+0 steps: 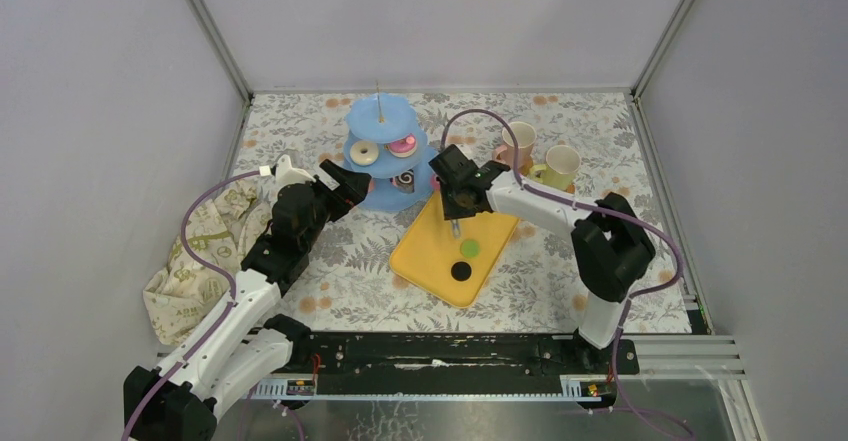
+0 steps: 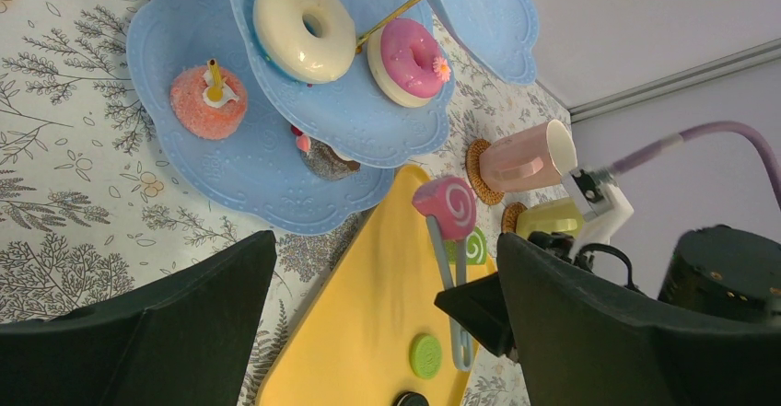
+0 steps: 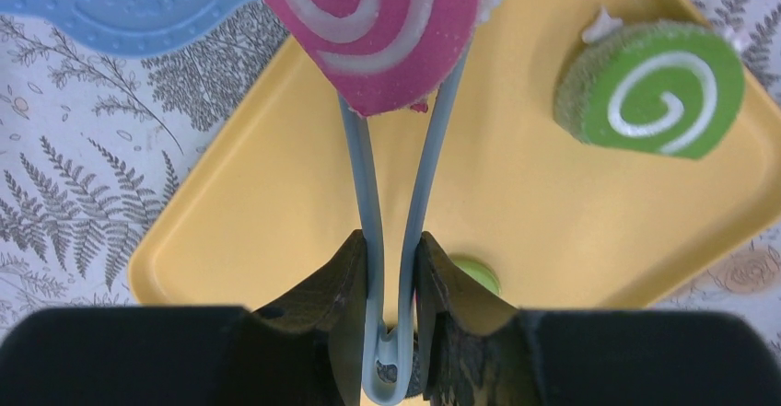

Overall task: Serve the afternoon tea
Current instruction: Place the desert on the desert table.

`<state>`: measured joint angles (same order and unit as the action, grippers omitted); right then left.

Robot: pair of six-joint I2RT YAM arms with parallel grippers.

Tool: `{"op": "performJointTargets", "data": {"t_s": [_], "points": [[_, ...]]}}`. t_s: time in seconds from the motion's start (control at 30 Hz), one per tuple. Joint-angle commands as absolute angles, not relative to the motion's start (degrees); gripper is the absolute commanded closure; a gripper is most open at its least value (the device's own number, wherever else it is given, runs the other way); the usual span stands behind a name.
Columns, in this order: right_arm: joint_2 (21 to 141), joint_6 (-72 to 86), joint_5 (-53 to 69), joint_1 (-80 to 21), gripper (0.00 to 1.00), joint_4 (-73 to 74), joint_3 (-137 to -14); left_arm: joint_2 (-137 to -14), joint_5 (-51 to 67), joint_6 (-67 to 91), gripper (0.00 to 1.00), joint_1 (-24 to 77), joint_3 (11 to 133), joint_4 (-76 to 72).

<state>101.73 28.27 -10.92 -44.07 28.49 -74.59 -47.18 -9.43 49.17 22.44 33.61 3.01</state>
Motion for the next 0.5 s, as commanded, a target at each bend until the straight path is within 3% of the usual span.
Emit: {"op": "performJointTargets", "data": {"t_s": [0.0,0.47], "points": [[104.97,25.53,-9.66,-43.34,0.87,29.20,-81.05,-46.67,-10.27,48.34,0.03,22.24,33.46,0.58],[117.31,22.27,-7.42,-40.65,0.87,33.24,-96.50,-46.66,-10.42,48.34,0.03,22.24,33.29,0.58]]}}
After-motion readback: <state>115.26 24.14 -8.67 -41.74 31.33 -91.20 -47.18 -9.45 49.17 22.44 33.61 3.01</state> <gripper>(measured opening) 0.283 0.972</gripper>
